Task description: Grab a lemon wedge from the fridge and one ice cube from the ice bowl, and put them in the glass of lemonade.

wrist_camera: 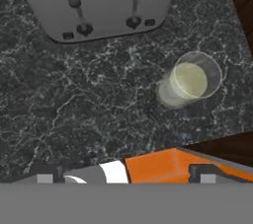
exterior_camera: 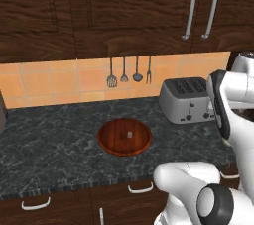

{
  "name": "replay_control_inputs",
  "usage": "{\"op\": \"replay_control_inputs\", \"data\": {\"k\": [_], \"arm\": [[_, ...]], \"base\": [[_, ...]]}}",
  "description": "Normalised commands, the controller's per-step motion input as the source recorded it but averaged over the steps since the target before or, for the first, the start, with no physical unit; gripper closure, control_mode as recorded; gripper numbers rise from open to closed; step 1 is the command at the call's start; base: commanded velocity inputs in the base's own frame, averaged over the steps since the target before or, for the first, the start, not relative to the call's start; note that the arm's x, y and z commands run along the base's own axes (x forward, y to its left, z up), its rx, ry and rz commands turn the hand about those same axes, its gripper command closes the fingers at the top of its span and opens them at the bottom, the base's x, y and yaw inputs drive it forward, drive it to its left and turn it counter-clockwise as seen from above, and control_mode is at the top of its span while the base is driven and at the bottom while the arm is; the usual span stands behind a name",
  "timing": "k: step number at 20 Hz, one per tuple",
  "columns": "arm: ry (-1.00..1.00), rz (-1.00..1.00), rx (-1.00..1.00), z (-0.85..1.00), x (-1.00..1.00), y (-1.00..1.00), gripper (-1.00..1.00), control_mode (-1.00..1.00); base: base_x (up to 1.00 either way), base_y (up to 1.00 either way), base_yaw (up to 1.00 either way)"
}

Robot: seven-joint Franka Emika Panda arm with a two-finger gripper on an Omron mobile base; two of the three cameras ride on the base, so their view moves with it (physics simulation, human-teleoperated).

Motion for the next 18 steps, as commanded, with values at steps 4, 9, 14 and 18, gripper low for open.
{"op": "replay_control_inputs", "data": {"k": [4, 9, 14, 18], "arm": [[-0.11, 0.01, 0.03, -0.28, -0.12, 1.00, -1.00, -1.00], [0.00, 0.05, 0.00, 0.42, -0.59, 0.86, -1.00, -1.00], [-0.11, 0.14, 0.00, 0.67, -0.65, 0.39, -1.00, -1.00], [-0.29, 0.01, 0.00, 0.17, -0.36, 0.29, -1.00, -1.00]], "base": [[0.00, 0.00, 0.00], [0.00, 0.00, 0.00], [0.00, 0.00, 0.00], [0.00, 0.00, 0.00]]}}
